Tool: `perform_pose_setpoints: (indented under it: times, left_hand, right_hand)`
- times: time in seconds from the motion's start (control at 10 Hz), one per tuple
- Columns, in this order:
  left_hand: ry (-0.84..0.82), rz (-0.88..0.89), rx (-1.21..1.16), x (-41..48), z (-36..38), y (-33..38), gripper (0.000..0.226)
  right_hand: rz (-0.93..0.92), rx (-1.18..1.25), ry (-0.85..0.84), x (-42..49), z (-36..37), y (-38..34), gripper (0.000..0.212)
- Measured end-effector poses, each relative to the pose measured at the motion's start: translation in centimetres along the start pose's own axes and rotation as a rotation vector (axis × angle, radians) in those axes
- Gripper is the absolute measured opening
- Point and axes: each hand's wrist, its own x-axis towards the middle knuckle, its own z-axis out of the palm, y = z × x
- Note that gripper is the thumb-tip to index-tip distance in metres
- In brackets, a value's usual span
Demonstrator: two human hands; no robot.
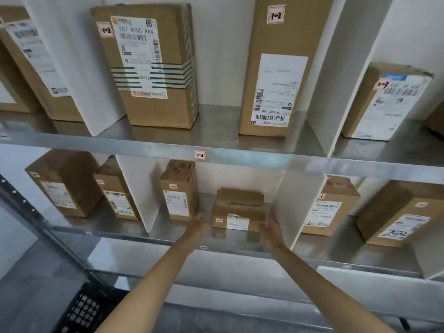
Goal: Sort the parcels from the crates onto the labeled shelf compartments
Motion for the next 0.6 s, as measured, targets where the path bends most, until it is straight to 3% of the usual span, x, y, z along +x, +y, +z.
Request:
perform_pose_setpoints:
  times: [0.1,0.3,0.4,0.6]
  left_hand:
    - [-0.009,-0.022,-0.031,2.6,0.5,0.6,0.016]
    - [-0.142,-0.059,-0.028,8.2,1.9,-0.6,0.022]
    - [-0.196,-0.007,-0.086,11.0,2.3,-2.0,0.021]
    - [-0.278,0.05,-0.058,10.8,1.5,-1.6,0.015]
  right_hand:
    - [0.079,0.041,-0.001,1.3,1.0,0.0,0.046]
    - [0.154,0.063,-0.02,3.1,2.2,1.1,0.039]
    - [0.088,0.089,0.025,3.6,2.8,1.7,0.032]
    - [0.121,0.078,0.076,3.2,2.8,0.5,0.055]
